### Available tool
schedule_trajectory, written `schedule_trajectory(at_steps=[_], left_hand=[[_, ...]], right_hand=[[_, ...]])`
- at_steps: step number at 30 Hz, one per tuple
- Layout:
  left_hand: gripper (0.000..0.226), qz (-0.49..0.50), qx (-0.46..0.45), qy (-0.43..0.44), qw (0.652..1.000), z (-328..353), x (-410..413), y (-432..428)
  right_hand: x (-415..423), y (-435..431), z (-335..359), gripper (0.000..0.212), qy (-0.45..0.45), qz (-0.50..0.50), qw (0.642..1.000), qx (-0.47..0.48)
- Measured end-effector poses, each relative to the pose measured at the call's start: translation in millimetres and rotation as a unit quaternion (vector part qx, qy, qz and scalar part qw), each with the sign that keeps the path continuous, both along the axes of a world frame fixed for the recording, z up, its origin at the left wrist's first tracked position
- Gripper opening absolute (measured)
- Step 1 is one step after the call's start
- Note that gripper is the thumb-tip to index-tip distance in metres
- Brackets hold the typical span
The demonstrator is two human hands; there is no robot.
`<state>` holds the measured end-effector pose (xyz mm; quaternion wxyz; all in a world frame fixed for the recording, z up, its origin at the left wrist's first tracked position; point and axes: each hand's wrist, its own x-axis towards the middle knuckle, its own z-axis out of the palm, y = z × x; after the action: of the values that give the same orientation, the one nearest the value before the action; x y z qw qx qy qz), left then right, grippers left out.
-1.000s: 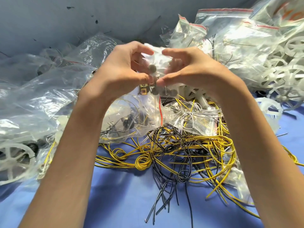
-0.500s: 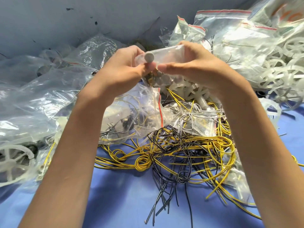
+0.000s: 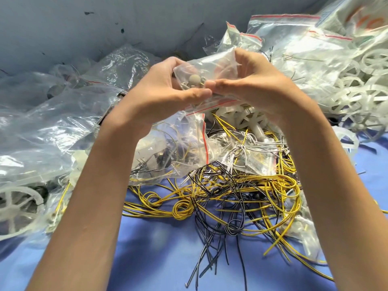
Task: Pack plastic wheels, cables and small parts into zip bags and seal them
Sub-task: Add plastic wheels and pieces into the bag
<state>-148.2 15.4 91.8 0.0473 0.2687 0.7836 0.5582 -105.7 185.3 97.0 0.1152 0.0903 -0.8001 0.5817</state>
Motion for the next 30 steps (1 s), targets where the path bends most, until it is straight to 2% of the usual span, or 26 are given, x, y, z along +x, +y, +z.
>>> schedule_trajectory(at_steps=[2,8,16,18,20,22,24,27,30], left_hand=[[0.031,0.011,0.01,0.023,1.0,-1.6,-0.5,1.5],[0.035,0.031,0.022,0.042,0.998,-0.4,2.0,2.8],[0.041,0.129,-0.009,0.065,0.989,-5.3,4.6,15.1],[0.039,0.142,-0.029,0.077,0.986,-4.9,7.2,19.0],[0.034,0.121,-0.053,0.078,0.988,-3.6,8.5,20.3],[0.036,0.076,-0.091,0.058,0.991,-3.0,10.7,20.6],[0.044,0.054,-0.181,0.07,0.98,-5.1,11.1,21.6],[0.054,0.063,-0.339,0.171,0.923,-13.7,9.0,26.0],[0.056,0.048,-0.398,0.198,0.894,-16.7,10.6,25.3]], right_hand=[[-0.5,-0.8,0.0,0.044,-0.006,-0.005,1.0,-0.005],[1.1,-0.3,1.2,0.033,-0.014,0.036,0.998,-0.039],[-1.6,-0.9,1.2,0.032,0.012,0.015,1.0,0.008],[-1.4,3.2,-0.9,0.019,0.007,0.019,1.0,-0.002],[-1.8,9.2,-1.5,0.035,0.001,0.007,1.0,0.003],[-0.8,15.3,-0.3,0.036,-0.009,0.015,0.999,0.029],[-0.2,19.8,0.0,0.023,-0.017,0.006,0.995,0.094],[-3.9,28.3,-5.1,0.022,-0.023,-0.065,0.98,0.188],[-6.7,32.8,-10.9,0.018,-0.084,-0.076,0.973,0.202]])
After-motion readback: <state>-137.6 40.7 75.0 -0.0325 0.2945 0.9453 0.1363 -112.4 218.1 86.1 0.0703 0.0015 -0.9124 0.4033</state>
